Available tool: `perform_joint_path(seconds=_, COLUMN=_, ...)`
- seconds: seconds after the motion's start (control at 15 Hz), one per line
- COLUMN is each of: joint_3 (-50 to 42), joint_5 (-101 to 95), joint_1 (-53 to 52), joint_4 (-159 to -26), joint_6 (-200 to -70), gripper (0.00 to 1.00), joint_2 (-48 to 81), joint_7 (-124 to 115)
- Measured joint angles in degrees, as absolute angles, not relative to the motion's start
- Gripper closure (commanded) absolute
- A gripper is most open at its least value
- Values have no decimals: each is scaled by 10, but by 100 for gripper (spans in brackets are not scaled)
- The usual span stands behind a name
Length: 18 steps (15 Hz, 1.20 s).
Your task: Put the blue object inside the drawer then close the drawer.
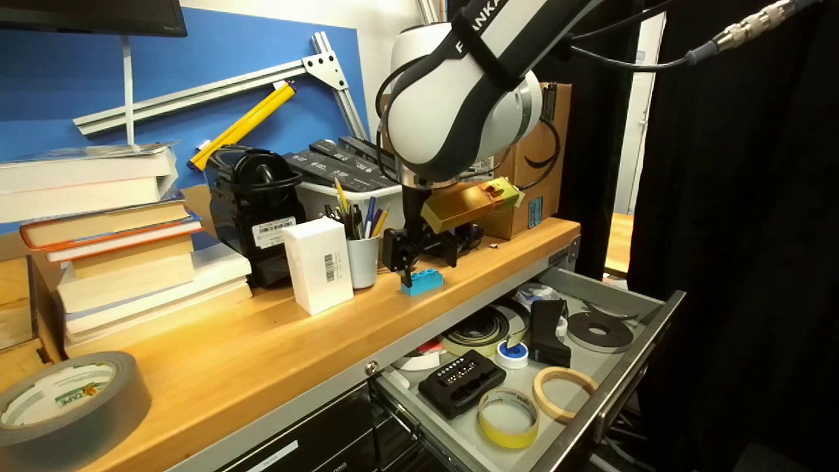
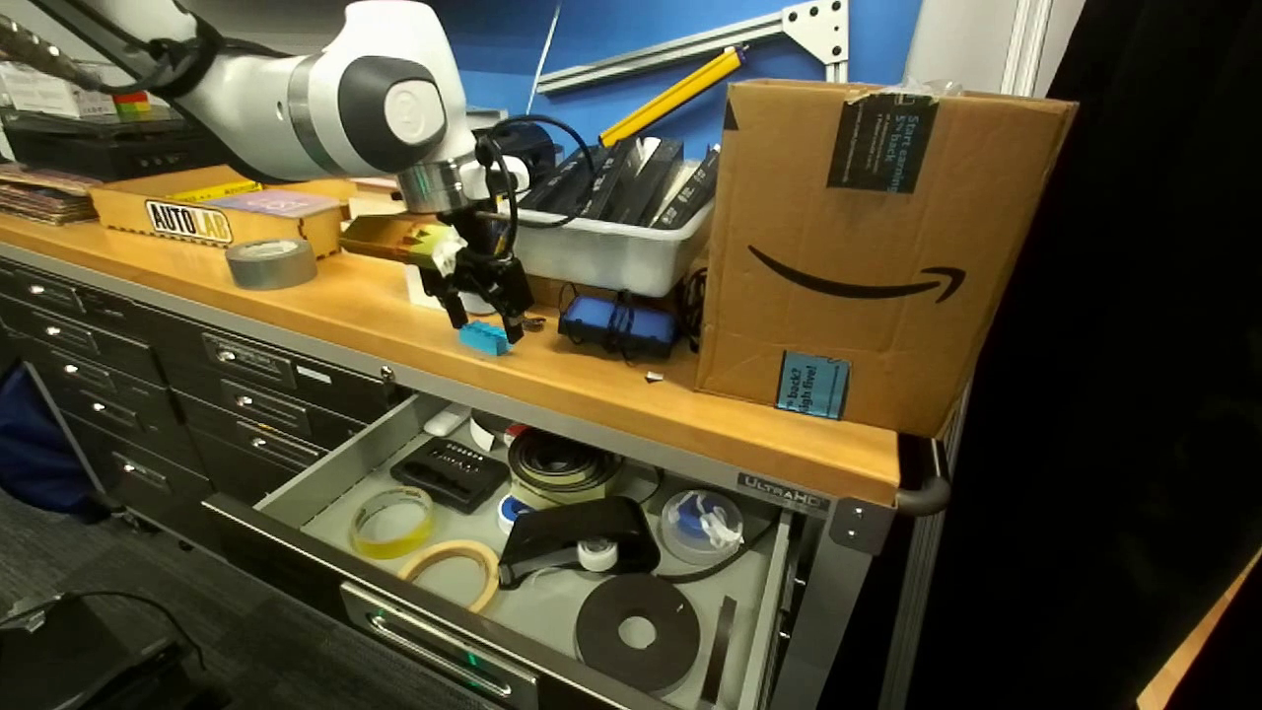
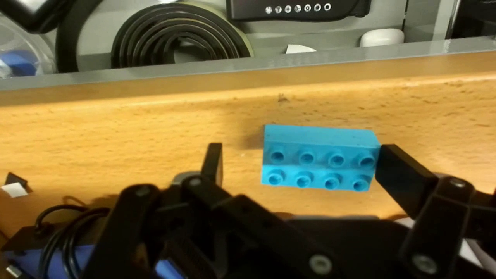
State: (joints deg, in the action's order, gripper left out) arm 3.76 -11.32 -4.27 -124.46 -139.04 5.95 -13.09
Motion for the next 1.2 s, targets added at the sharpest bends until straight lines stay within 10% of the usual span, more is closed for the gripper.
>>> perform_joint_path(seconds=0.8, joint_3=36, joint_5=-40, joint_1=-41, joint_4=-1231, joint_6=-1387, gripper=0, joint_2=89, joint_7=-101)
perform_joint_path(seconds=0.87, joint_3=36, joint_5=-33, joint_1=-40, joint_4=-1231, joint_6=-1386, gripper=25, joint_2=89, joint_7=-97)
perform_joint_path(seconds=1.2, joint_3=36, joint_5=-5, joint_1=-36, joint_4=-1230, joint_6=-1385, gripper=57, joint_2=84, joint_7=-86)
